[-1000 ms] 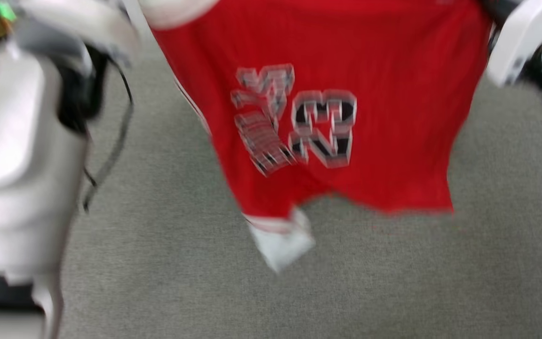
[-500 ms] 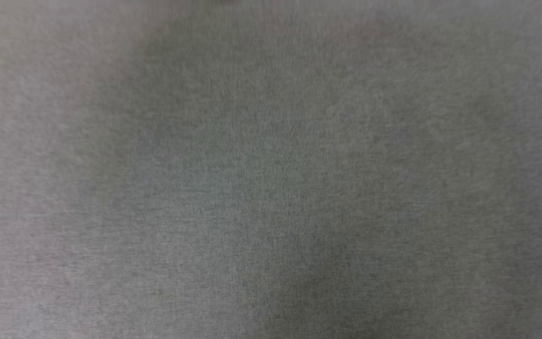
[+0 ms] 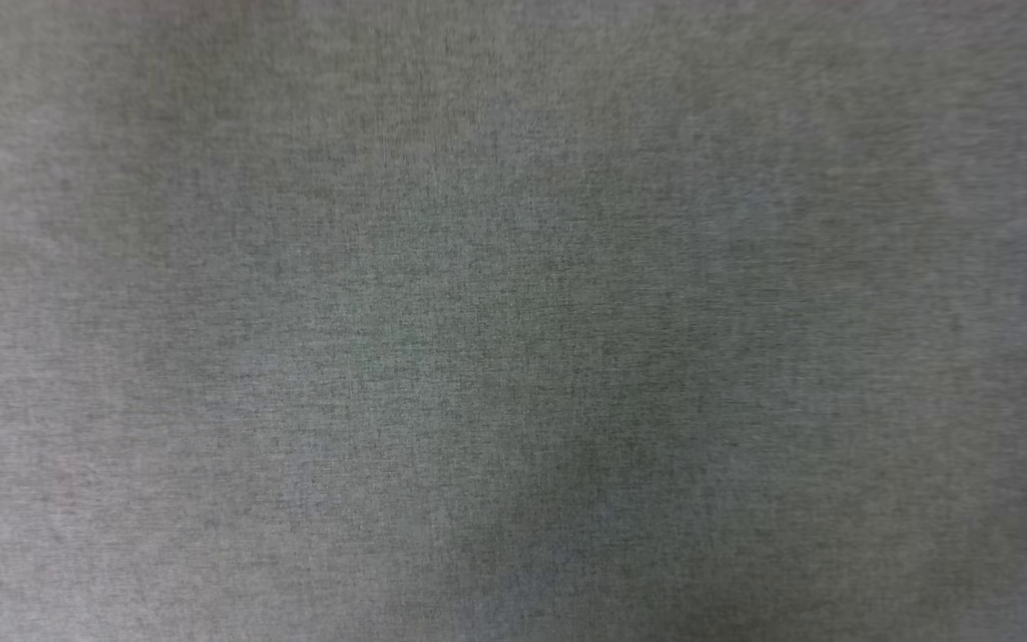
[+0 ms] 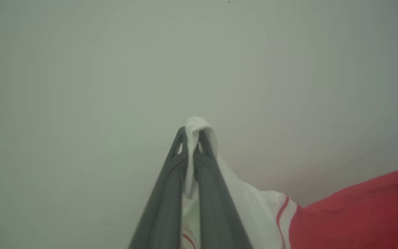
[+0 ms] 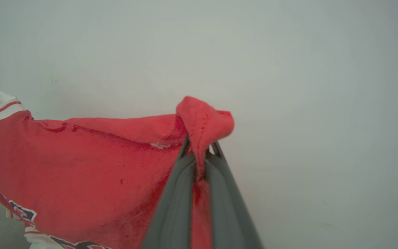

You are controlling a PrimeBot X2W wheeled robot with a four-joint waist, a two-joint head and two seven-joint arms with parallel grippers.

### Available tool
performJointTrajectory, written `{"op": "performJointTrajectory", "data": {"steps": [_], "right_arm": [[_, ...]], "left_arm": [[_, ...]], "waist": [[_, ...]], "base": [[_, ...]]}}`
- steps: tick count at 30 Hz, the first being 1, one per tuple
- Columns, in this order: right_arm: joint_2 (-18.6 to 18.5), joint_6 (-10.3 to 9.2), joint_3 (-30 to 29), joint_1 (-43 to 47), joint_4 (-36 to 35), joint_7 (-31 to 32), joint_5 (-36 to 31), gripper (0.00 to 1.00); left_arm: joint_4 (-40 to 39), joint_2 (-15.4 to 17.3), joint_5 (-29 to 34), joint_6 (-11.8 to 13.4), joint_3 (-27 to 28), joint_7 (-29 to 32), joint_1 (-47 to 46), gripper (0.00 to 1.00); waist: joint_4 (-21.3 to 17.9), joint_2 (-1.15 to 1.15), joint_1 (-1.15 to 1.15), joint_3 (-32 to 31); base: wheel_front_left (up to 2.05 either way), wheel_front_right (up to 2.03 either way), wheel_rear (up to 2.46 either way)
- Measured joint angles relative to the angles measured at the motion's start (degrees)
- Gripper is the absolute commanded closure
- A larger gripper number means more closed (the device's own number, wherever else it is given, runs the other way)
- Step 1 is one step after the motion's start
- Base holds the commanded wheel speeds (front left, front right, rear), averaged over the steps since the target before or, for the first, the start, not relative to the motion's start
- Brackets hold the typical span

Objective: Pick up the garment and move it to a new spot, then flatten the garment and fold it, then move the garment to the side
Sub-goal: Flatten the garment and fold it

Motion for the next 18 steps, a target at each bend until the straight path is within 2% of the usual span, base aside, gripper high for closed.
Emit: {"op": "performJointTrajectory", "data": {"steps": [8,13,18], "right_arm": [[0.1,0.0,5.99,2.5,3.63,-2.24,3.85,1.0],[-0.98,0.0,9.7,8.88,4.11,-4.44,6.41,1.0],[-1.51,0.0,13.11,19.05,4.16,-7.33,9.02,1.0]], "left_arm": [[4.22,-1.69,-2.49,-1.51,-0.08,-1.9,4.77,1.0],[6.17,-2.36,-4.31,-2.74,0.07,-3.02,11.63,1.0],[5.77,-2.48,-6.59,-3.38,0.8,-4.88,22.98,1.0]], "waist": [[1.16,0.0,0.0,1.45],[1.51,0.0,0.0,-1.33],[1.65,0.0,0.0,-5.98]], "base": [[0.0,0.0,0.0],[0.0,0.0,0.0],[0.0,0.0,0.0]]}}
